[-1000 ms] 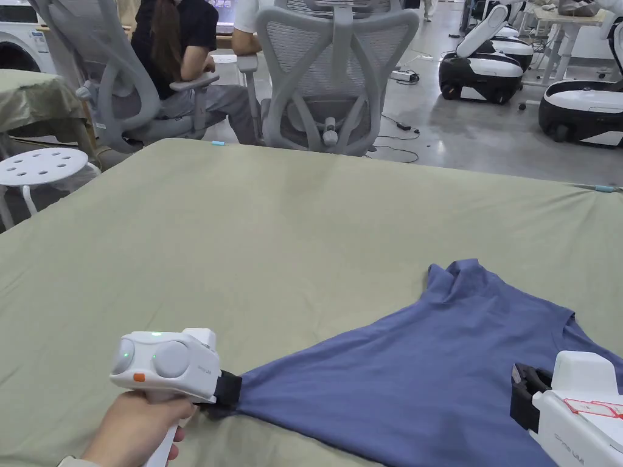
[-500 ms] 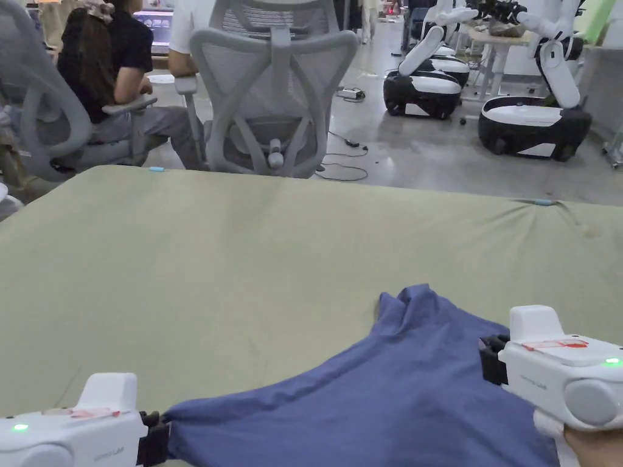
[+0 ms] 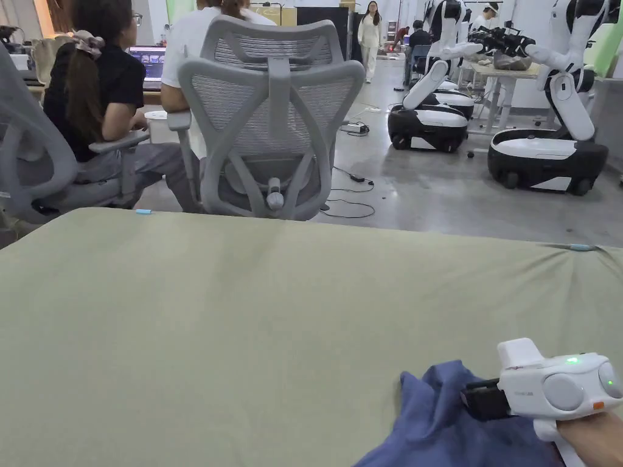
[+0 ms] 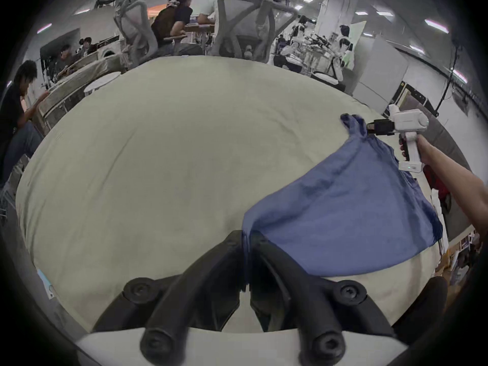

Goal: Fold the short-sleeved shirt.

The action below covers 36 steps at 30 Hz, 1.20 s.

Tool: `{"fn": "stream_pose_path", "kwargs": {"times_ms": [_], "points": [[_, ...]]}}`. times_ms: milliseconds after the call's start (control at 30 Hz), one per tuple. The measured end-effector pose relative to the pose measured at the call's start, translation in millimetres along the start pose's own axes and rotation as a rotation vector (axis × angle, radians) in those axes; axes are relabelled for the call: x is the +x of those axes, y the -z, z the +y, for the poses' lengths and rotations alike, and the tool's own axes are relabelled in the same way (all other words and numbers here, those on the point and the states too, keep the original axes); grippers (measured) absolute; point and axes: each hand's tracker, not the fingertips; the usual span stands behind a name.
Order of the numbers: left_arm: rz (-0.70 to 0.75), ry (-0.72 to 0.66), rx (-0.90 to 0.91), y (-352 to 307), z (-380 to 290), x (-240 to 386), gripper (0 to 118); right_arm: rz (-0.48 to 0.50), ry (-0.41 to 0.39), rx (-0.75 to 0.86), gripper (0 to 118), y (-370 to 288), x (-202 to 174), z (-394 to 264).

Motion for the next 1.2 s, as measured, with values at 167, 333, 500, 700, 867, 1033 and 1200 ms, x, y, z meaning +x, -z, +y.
{"fn": "stream_pose_path", "kwargs": {"times_ms": [167, 333, 500, 700, 867, 1033, 1200], "points": [[0.002, 0.02, -0.015, 11, 5, 0, 3, 0.154, 0.098, 0.011, 44, -16, -1, -11], [0.003, 0.024, -0.01, 20, 11, 1, 3, 0.144, 0.024, -0.035, 2, -71, -12, -22], [0.041, 0.056, 0.027, 23, 27, 11, 2, 0.017, 0.043, 0.139, 2, -170, -18, -21], [0.126, 0.169, 0.135, 23, 93, 27, 2, -0.19, -0.017, 0.306, 2, -288, -6, -5], [0.167, 0.184, 0.287, -5, 182, 52, 2, -0.307, -0.003, 0.454, 2, -367, 22, 24], [0.228, 0.237, 0.473, -53, 279, 94, 2, -0.403, 0.013, 0.605, 2, -427, 46, 67], [0.296, 0.263, 0.634, -106, 368, 135, 2, -0.433, 0.064, 0.732, 2, -467, 68, 121]]}}
